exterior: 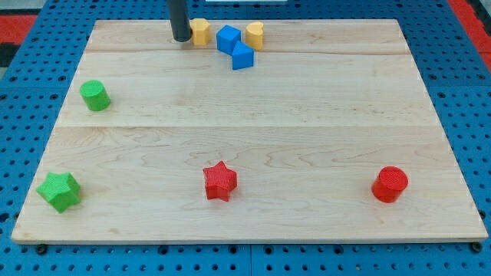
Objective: Push the yellow hexagon into the blue cube
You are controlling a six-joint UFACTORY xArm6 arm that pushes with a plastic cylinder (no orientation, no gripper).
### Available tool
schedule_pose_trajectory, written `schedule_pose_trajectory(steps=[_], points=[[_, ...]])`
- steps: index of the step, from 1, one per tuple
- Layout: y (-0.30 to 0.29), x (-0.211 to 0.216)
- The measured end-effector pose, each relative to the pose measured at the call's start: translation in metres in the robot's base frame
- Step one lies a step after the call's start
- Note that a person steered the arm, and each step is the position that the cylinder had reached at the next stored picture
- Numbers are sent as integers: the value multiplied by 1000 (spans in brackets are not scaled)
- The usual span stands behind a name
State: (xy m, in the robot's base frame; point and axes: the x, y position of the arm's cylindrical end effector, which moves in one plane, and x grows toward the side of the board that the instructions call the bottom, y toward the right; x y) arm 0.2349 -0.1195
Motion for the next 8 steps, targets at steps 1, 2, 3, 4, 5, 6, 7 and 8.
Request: schedule_pose_trajectory(steps=[1,2,3,4,5,6,7,8], points=[[-2,-16],[24,-22],[66,-16],[65,-12],[55,47],[55,110],[56,119],[78,106]])
